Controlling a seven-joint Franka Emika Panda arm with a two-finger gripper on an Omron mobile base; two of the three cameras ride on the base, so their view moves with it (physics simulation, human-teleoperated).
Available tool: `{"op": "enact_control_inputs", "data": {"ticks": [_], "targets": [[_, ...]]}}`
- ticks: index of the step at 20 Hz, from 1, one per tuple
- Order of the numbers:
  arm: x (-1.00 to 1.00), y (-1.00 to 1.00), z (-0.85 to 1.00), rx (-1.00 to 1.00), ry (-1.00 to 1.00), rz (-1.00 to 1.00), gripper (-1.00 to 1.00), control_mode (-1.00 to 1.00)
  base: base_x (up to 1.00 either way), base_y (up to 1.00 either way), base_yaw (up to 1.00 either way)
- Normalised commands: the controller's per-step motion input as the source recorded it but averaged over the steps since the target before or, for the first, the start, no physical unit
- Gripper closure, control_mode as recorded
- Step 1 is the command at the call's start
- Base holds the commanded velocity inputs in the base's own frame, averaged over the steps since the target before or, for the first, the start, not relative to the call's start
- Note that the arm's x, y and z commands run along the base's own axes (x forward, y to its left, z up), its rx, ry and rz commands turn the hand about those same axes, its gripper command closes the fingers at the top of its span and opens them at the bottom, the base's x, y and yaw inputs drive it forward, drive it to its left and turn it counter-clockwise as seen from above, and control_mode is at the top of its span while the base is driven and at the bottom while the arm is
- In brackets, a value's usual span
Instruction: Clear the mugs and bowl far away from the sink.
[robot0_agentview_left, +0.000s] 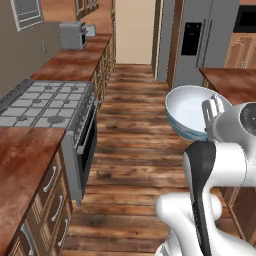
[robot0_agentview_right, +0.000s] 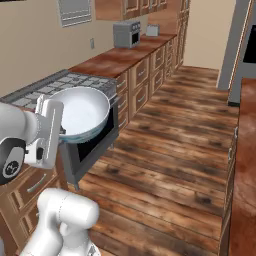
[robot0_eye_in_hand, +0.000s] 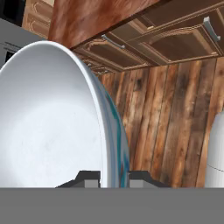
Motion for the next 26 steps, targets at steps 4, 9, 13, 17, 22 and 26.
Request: {"op": "enact_control_inputs", "data": {"ticks": [4,9,13,17,22,26], "targets": [[0.00,0.00,0.00,0.00,0.00,0.00,1.00,1.00,0.00,0.00,1.00],[0.00,0.00,0.00,0.00,0.00,0.00,1.00,1.00,0.00,0.00,1.00],[0.00,0.00,0.00,0.00,0.00,0.00,1.00,1.00,-0.06,0.00,1.00],[0.00,0.00,0.00,0.00,0.00,0.00,1.00,1.00,-0.13,0.00,1.00],[0.00,0.00,0.00,0.00,0.00,0.00,1.00,1.00,-0.07,-0.33,0.70],[0.00,0.00,0.00,0.00,0.00,0.00,1.00,1.00,0.19,-0.62,0.49]]}}
